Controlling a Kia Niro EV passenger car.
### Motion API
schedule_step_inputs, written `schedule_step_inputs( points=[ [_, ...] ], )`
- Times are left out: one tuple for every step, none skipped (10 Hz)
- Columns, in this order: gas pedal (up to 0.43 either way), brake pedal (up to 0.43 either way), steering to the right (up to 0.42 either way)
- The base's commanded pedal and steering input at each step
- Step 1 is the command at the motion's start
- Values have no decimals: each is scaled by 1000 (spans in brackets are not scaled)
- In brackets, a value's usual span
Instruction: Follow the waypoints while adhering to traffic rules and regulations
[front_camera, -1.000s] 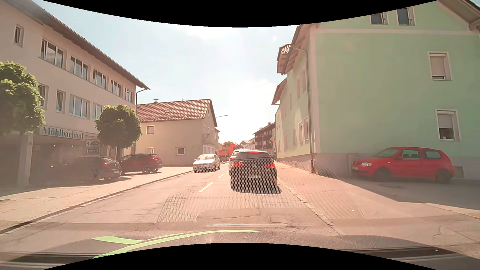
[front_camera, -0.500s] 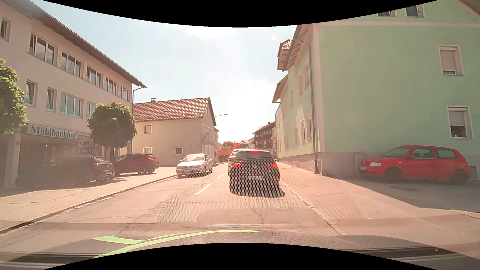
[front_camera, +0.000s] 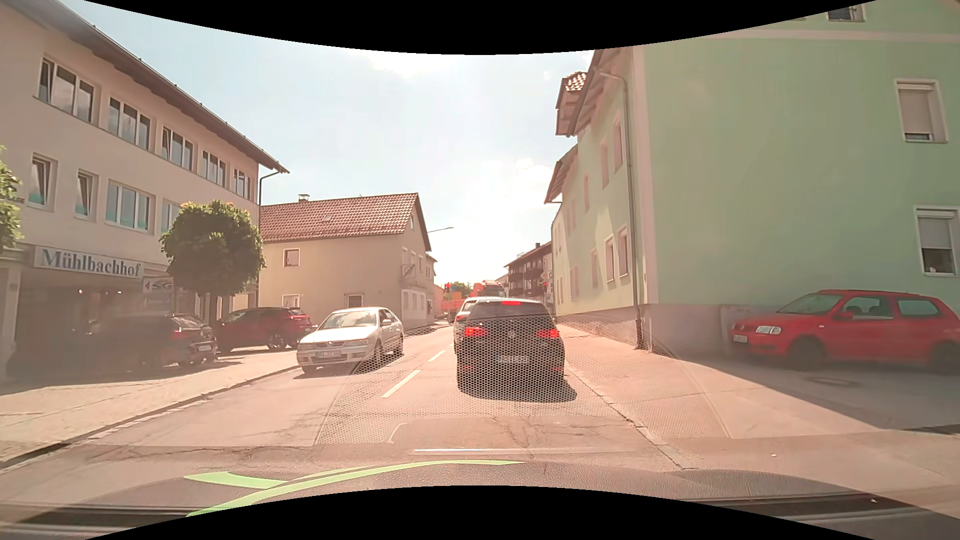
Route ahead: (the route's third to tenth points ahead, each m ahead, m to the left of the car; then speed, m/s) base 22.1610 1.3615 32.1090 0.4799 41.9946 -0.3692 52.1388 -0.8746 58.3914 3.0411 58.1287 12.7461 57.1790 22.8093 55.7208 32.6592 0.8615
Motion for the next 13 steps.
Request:
schedule_step_inputs(
  points=[
    [0,165,9],
    [0,165,9],
    [0,171,9],
    [0,171,9],
    [0,171,9],
    [0,171,9],
    [0,171,9],
    [0,171,9],
    [0,171,9],
    [0,171,9],
    [0,171,9],
    [0,171,9],
    [0,171,9]
  ],
)
